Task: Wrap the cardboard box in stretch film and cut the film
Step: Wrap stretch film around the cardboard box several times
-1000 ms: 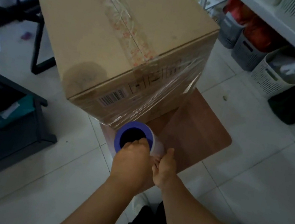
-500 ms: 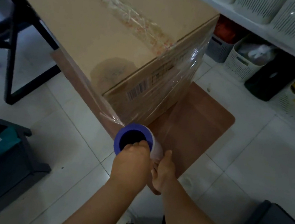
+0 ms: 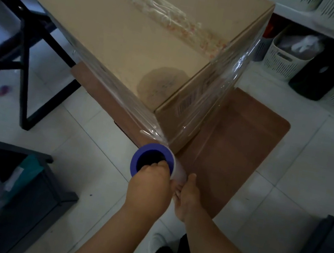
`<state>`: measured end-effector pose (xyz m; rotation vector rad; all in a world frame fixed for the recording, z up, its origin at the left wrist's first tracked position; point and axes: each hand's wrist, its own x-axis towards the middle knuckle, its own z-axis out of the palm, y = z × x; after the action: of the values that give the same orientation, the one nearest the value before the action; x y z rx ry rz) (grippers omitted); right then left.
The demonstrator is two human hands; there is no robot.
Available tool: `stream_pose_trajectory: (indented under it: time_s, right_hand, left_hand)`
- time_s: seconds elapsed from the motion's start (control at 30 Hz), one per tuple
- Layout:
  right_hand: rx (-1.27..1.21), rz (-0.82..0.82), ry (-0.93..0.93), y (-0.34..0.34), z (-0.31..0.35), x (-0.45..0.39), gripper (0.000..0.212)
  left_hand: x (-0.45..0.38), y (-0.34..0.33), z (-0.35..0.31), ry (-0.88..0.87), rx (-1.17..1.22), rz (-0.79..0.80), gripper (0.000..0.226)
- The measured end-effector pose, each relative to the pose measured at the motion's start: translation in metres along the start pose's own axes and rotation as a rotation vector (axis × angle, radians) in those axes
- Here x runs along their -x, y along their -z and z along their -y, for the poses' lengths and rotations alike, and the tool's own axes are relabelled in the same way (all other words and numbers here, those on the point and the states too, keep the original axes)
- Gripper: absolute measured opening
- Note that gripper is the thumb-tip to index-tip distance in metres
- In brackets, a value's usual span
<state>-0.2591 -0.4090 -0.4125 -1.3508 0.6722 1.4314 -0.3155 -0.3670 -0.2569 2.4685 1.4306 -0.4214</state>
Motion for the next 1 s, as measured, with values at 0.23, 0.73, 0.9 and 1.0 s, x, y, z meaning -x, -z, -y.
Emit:
stream_pose_trajectory:
  time_s: [0.23,0.73,0.9,1.0]
  right_hand:
    - [-0.006,-0.055,0.066,-0.023,-0.016,-0.007,0.064]
    - [-0.381,-0.086,0.239,-0.104,-0.057,-0.036,0.049]
    - [-0.443,-0.108,0.234,-0.121,-0.058,-0.043,0.049]
    - [-0.526,-0.102,0.22,-0.13,-0.061,-0.051,0.054]
  left_hand:
    - [-0.006,0.005,0.029,-0.119,-0.011,0.002,0.031]
    - [-0.048,0.027,0.123,-0.513,-0.066,0.0,0.025]
    - [-0.06,0.035,0.138,-0.603,-0.108,0.02,0.033]
    - [-0.069,0.04,0.145,-0.661,-0.146,0.046,0.031]
